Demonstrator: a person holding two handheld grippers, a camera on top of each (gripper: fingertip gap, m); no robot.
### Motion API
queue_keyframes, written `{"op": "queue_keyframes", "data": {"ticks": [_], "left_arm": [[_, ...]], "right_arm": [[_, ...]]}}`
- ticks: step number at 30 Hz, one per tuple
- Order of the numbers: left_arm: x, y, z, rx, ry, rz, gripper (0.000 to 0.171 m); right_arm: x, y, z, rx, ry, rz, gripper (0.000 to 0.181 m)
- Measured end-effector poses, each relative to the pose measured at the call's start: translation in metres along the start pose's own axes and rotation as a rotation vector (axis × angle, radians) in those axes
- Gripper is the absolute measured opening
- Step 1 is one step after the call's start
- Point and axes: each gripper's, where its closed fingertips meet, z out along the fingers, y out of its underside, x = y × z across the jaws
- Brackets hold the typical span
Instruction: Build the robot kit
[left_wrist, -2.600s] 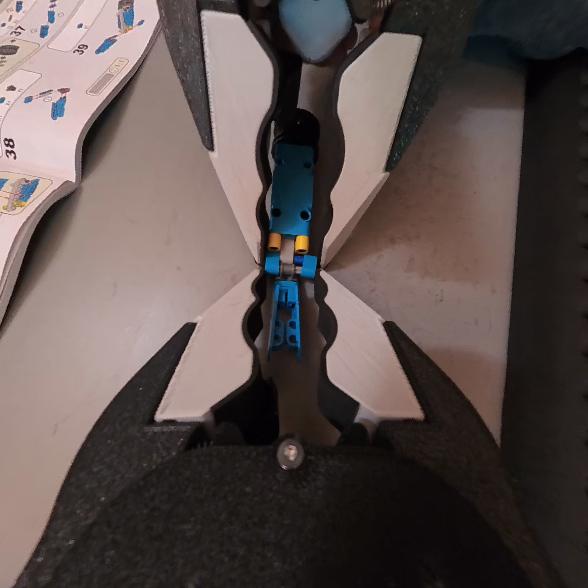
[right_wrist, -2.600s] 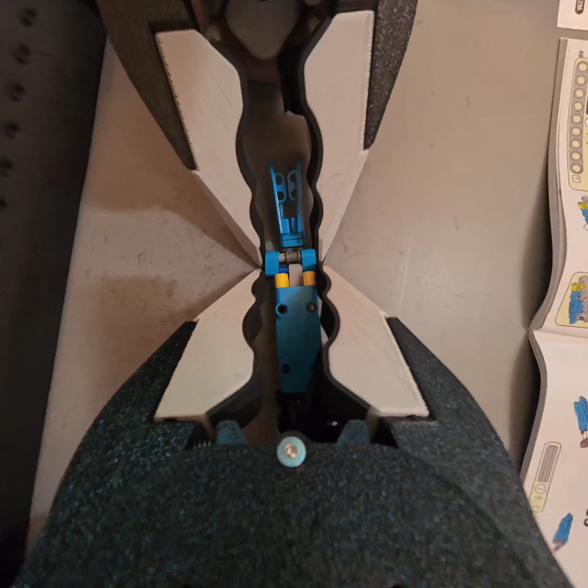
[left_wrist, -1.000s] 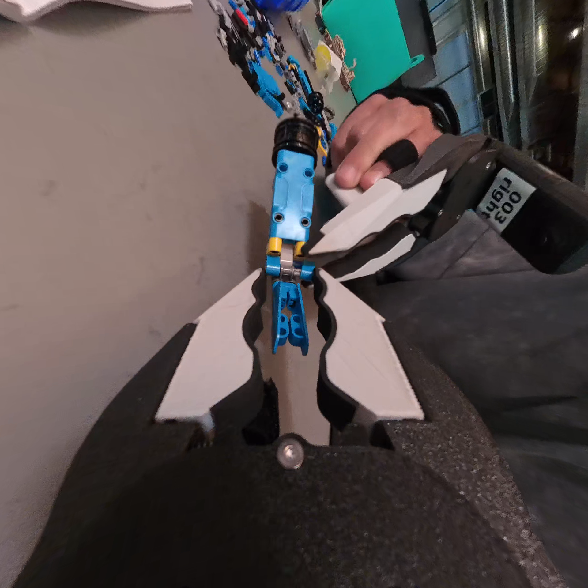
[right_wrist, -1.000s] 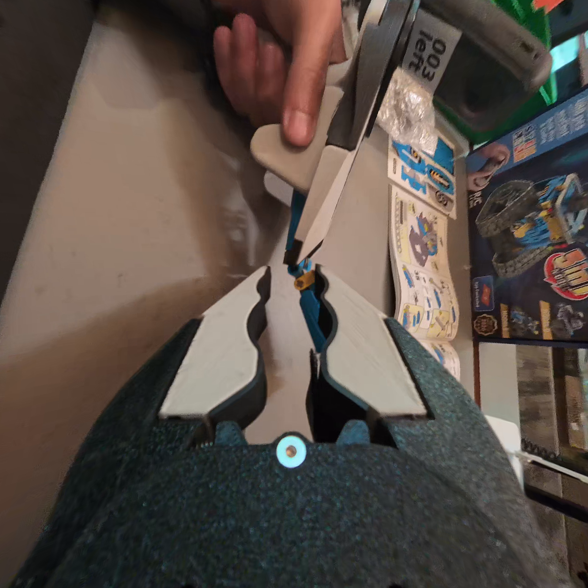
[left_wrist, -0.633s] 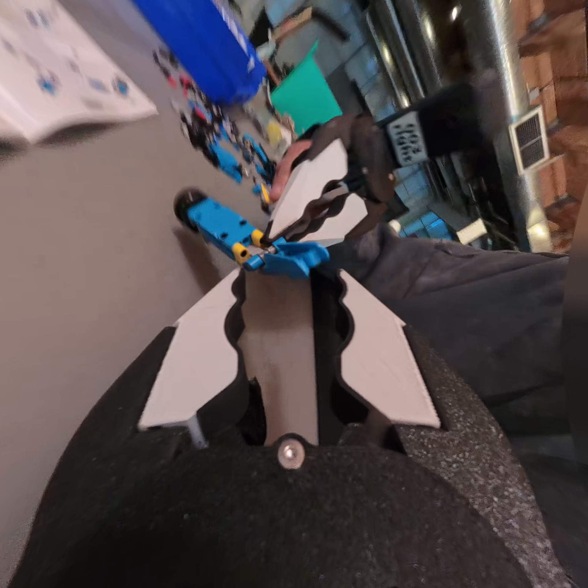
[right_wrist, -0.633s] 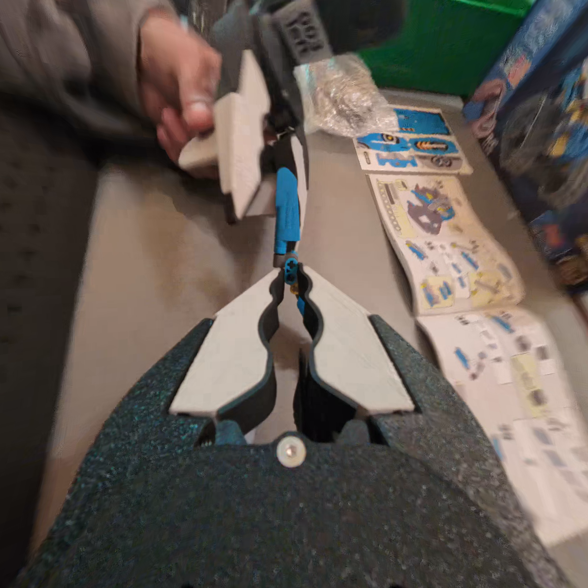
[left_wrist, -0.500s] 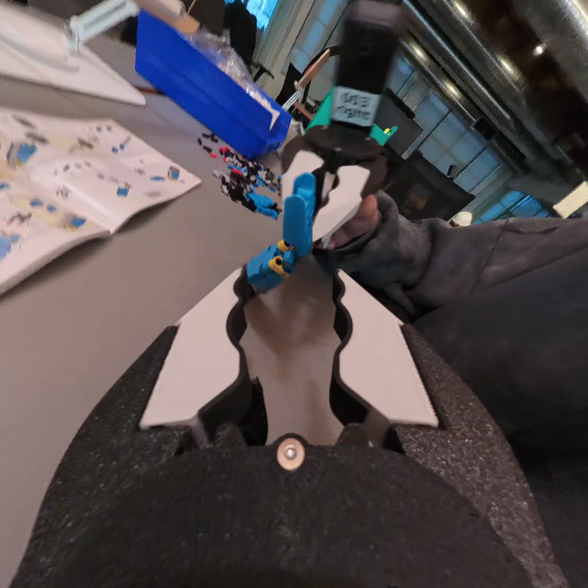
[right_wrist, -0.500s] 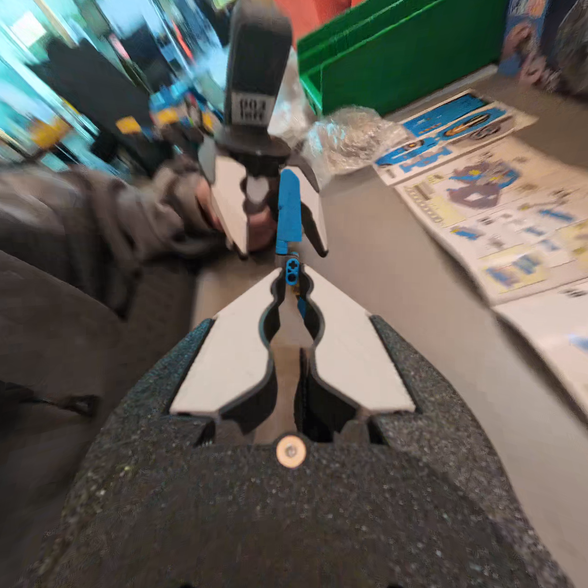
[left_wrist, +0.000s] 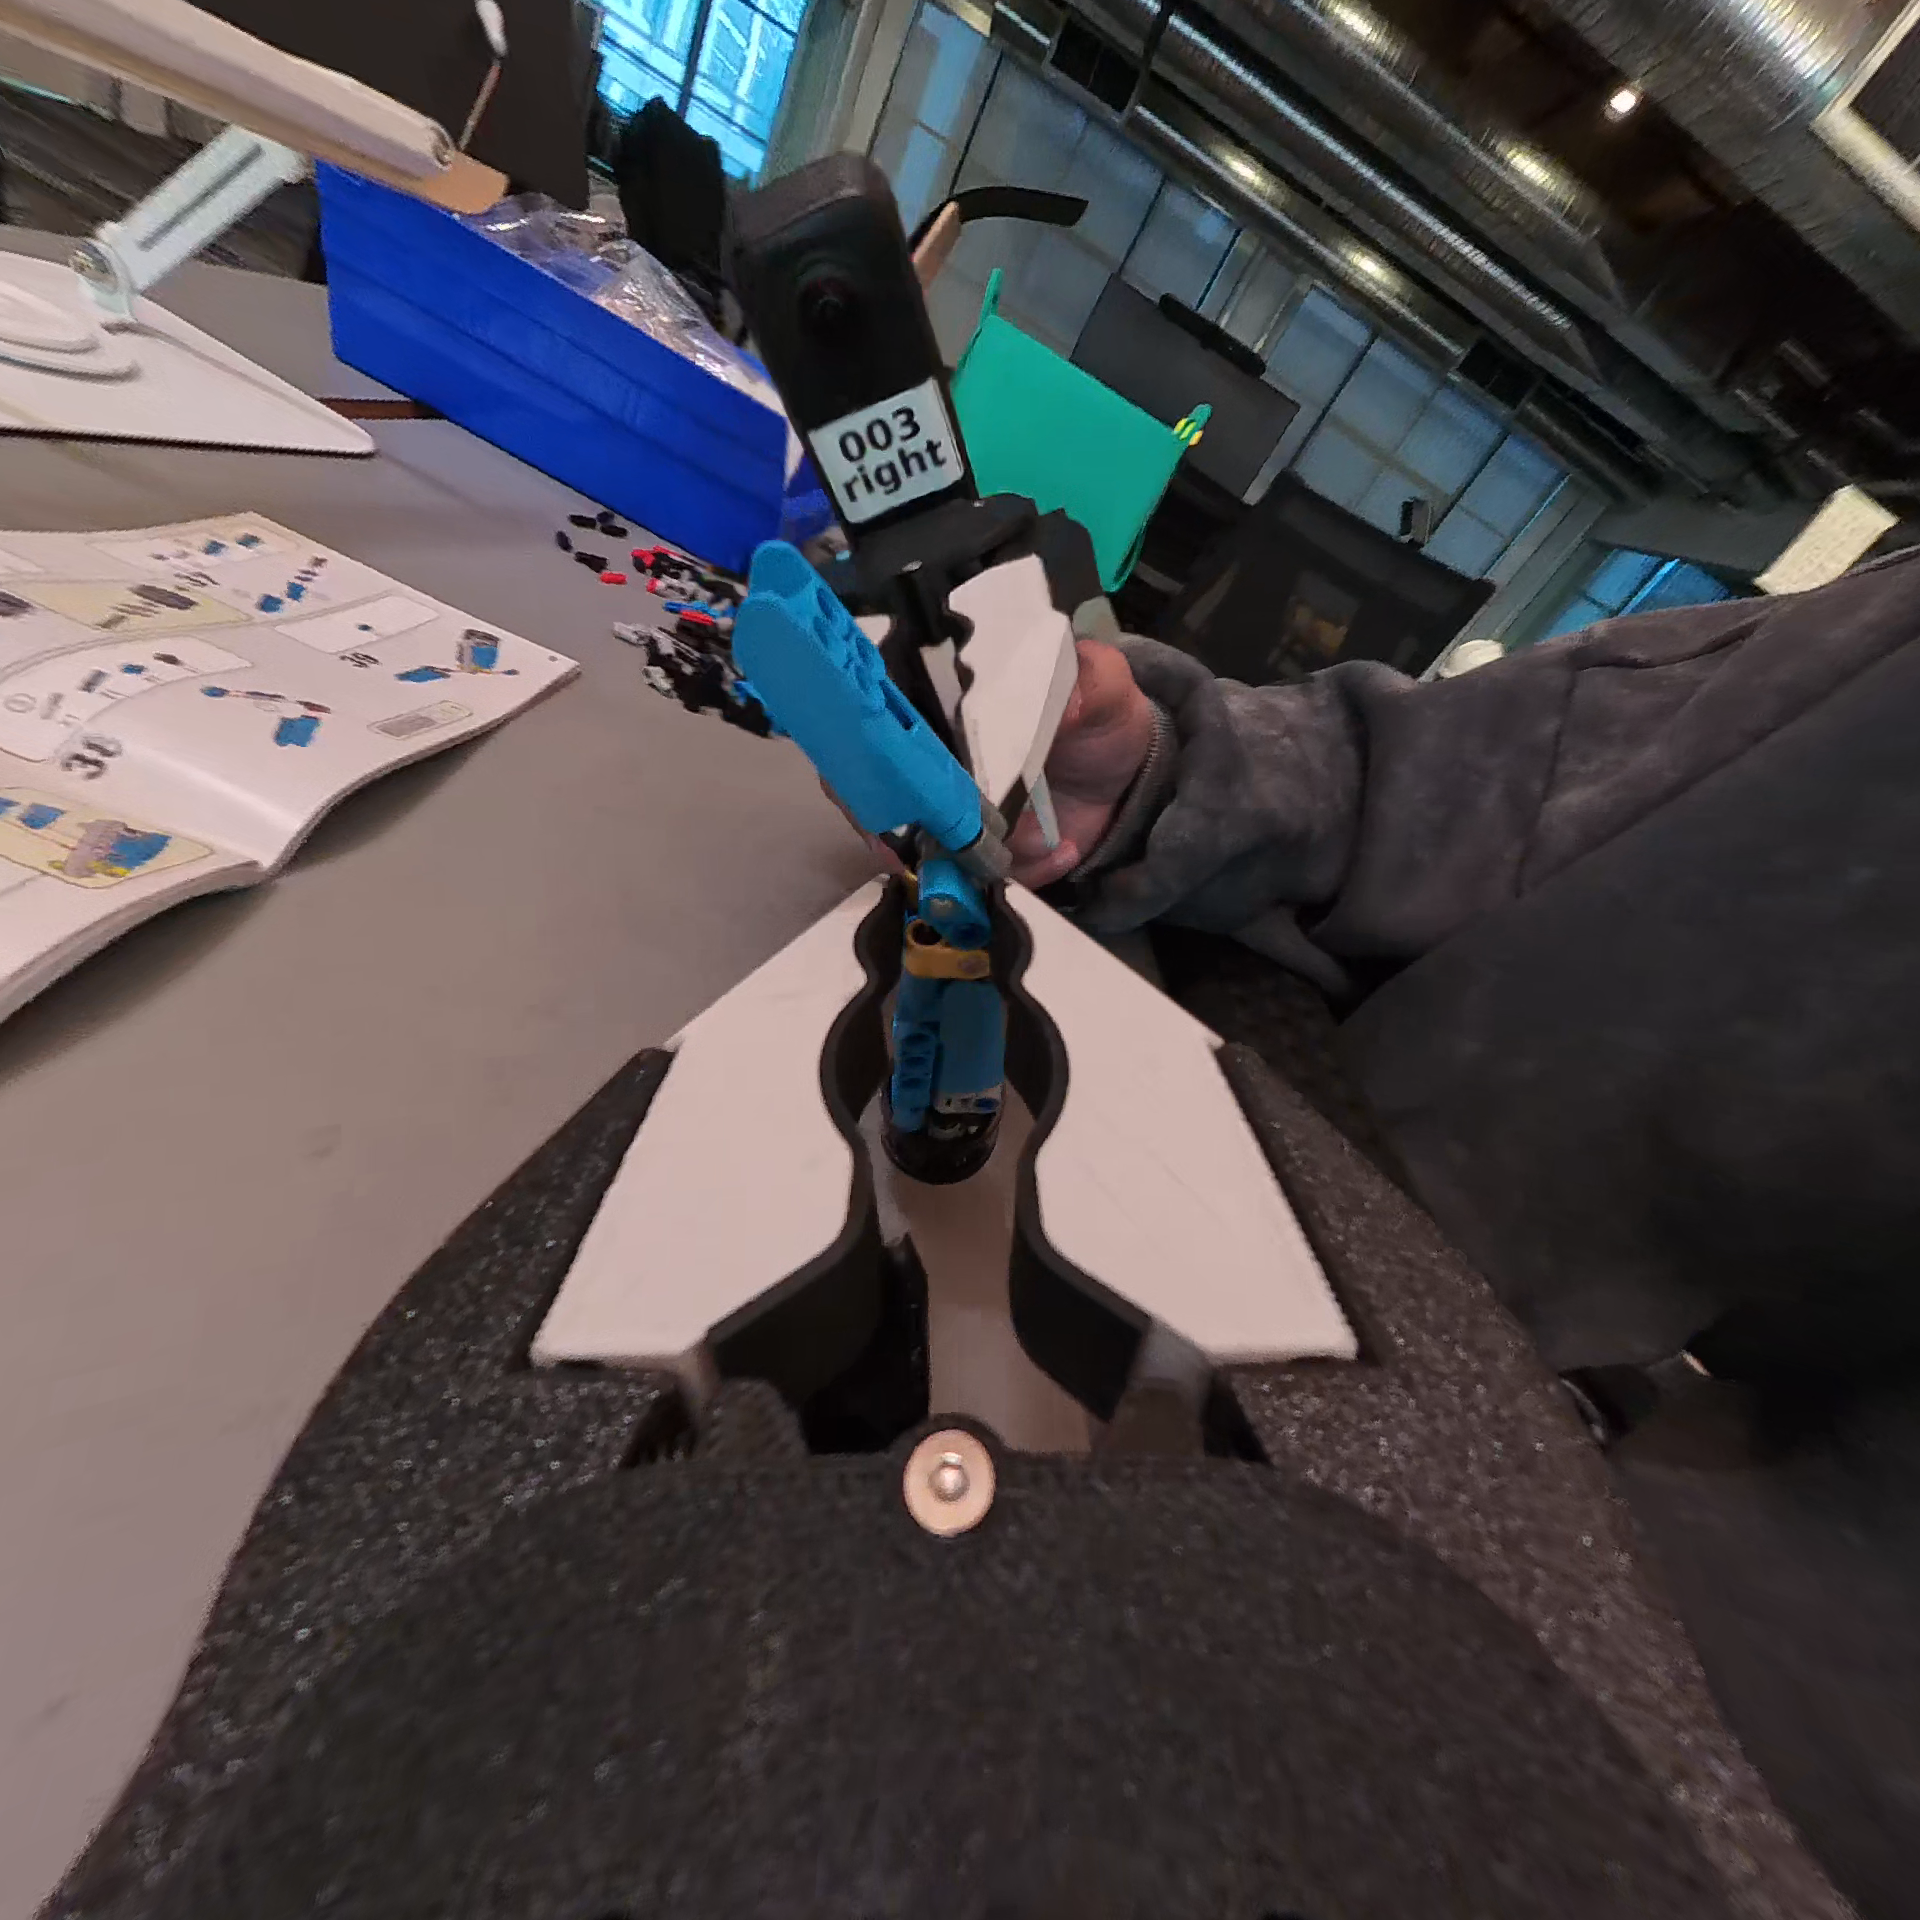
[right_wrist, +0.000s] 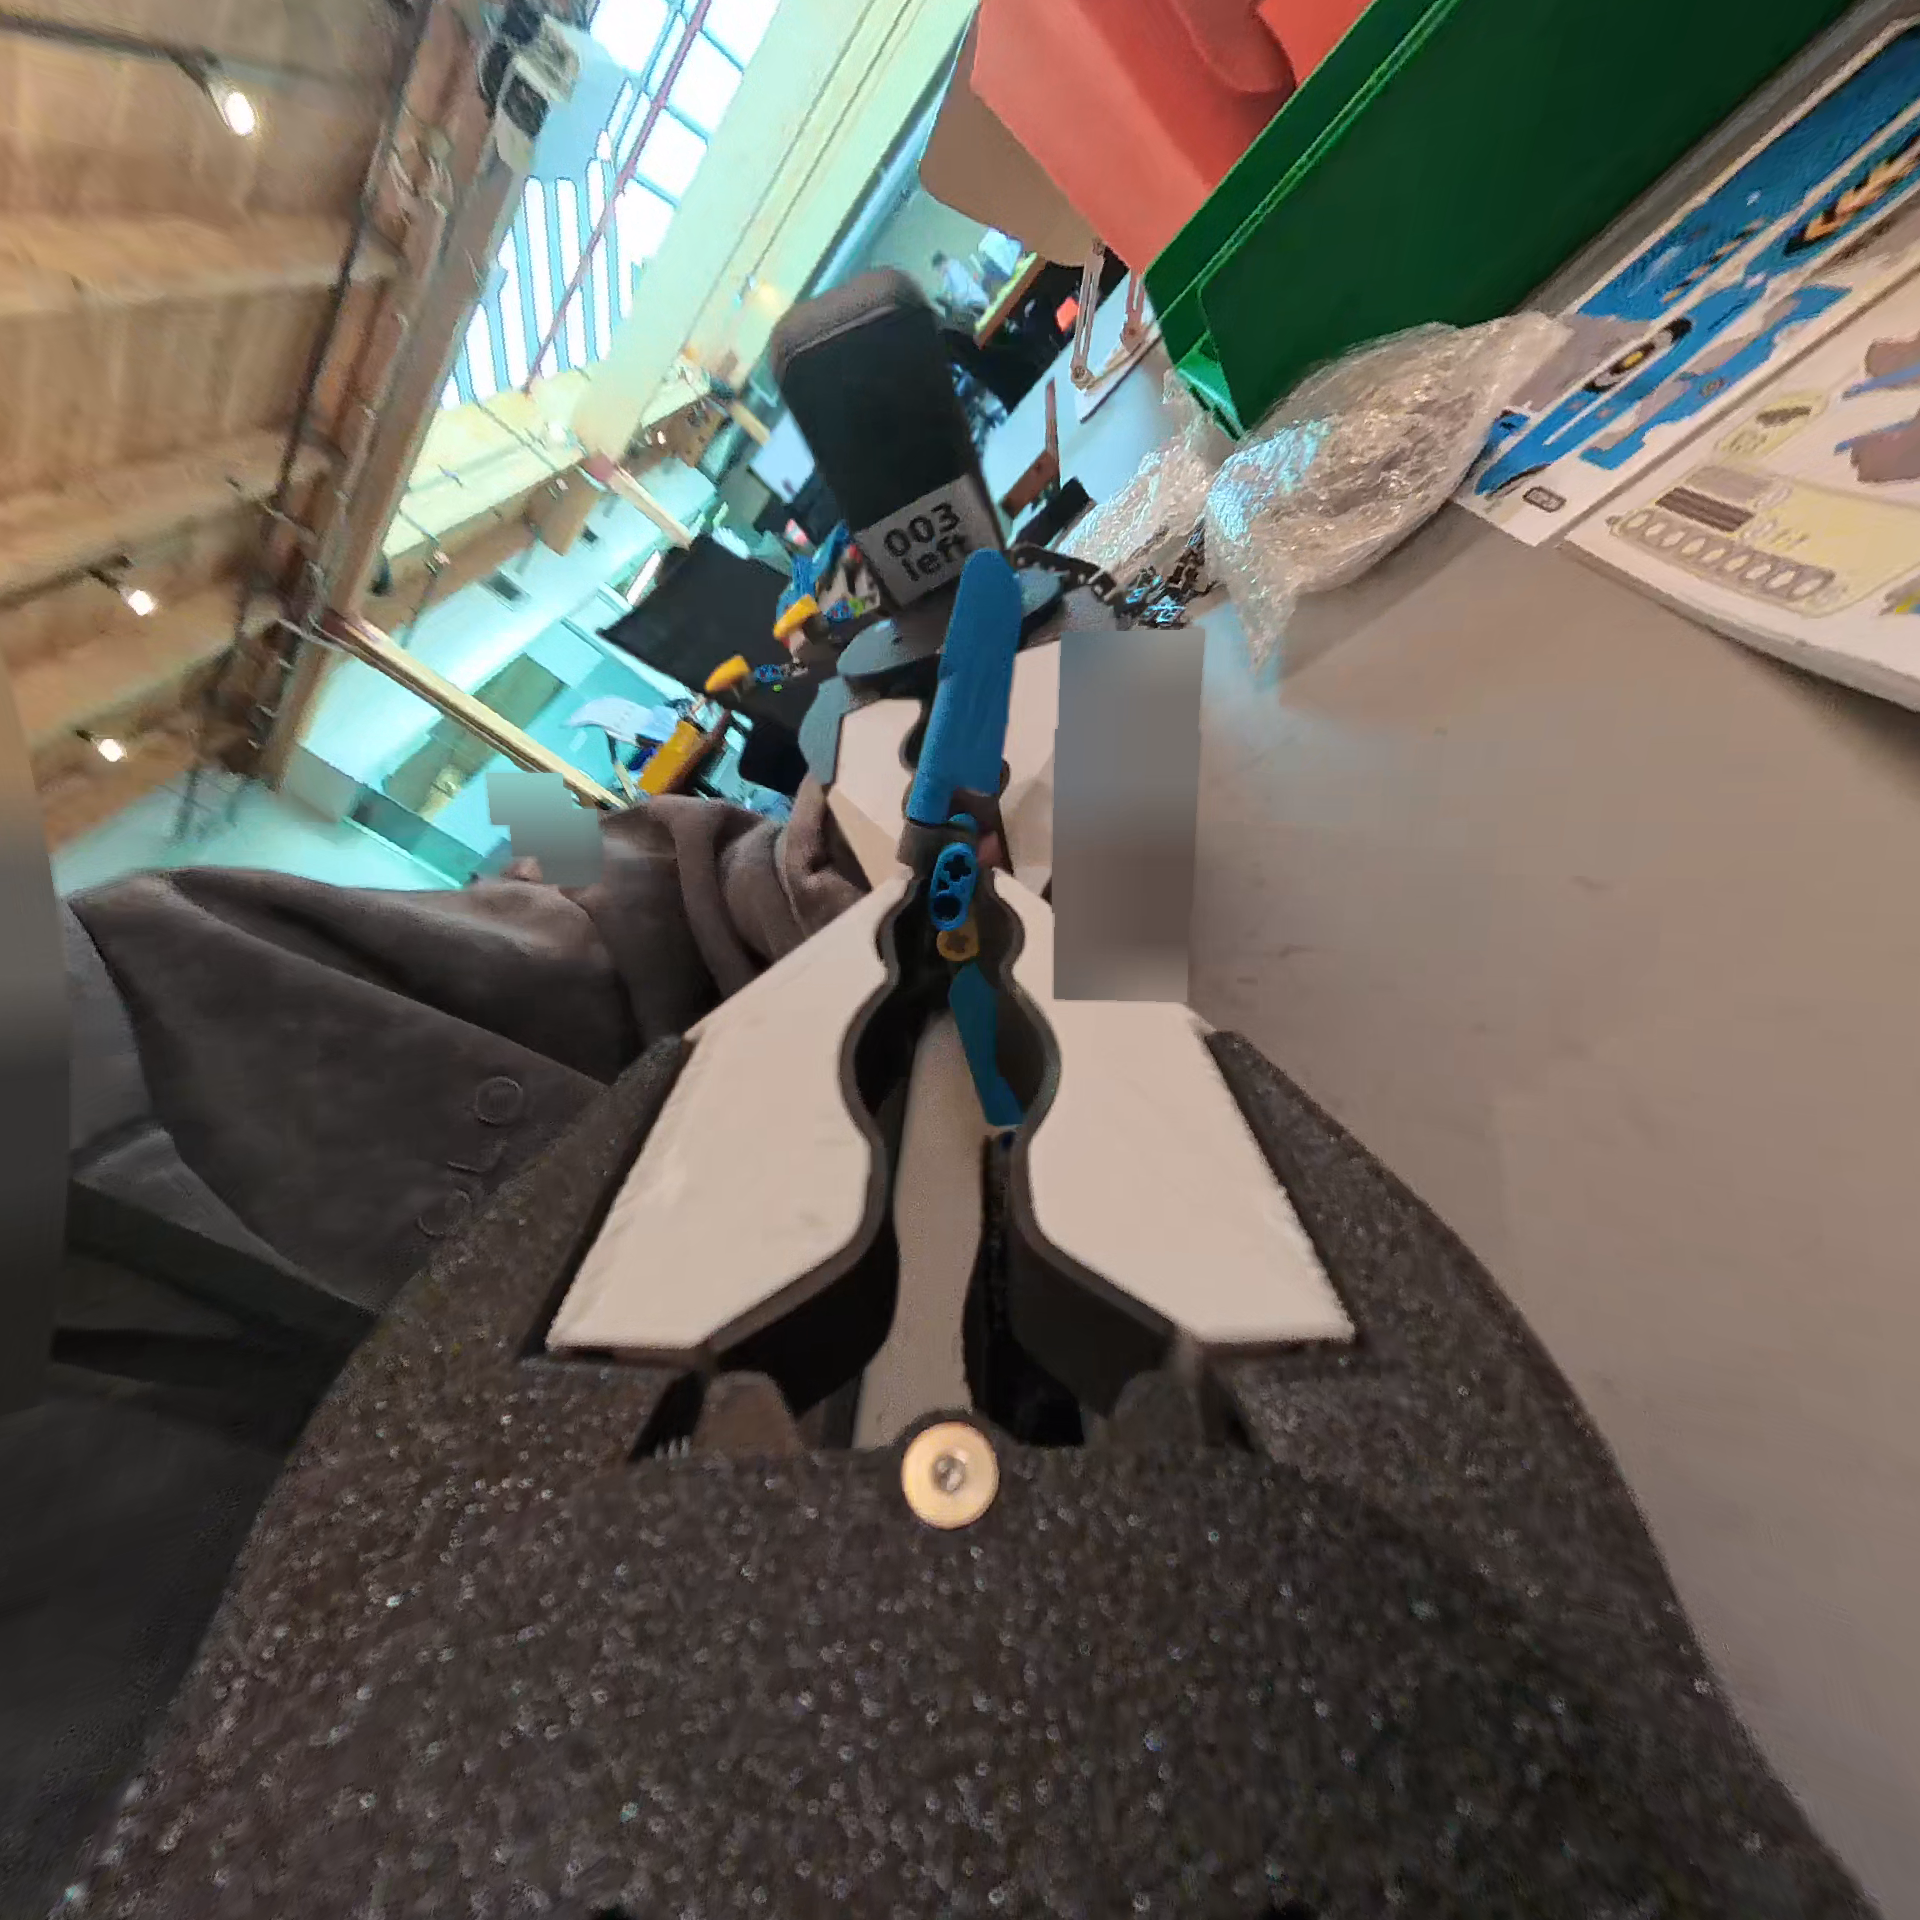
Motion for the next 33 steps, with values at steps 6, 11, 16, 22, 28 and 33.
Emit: {"op": "queue_keyframes", "data": {"ticks": [6,11,16,22,28,33], "left_arm": [[0.0,0.005,0.002,-0.026,-0.011,0.026,0.014],[-0.011,-0.006,-0.014,0.061,-0.078,0.029,0.014],[0.002,0.004,0.001,-0.002,-0.039,0.085,0.014],[-0.002,-0.002,-0.002,0.042,-0.043,0.053,0.014],[-0.004,-0.001,-0.001,0.032,-0.063,0.065,0.014],[-0.006,-0.001,-0.001,0.027,-0.078,0.063,0.014]], "right_arm": [[-0.001,0.008,-0.003,-0.089,0.016,-0.061,0.008],[-0.002,-0.016,-0.021,0.054,-0.041,0.049,0.006],[-0.009,-0.011,-0.012,0.008,-0.01,-0.046,0.006],[0.0,-0.003,-0.006,0.031,-0.028,0.016,0.005],[0.004,-0.001,-0.002,0.047,-0.059,0.073,0.006],[0.002,-0.002,-0.002,0.05,-0.079,0.073,0.007]]}}
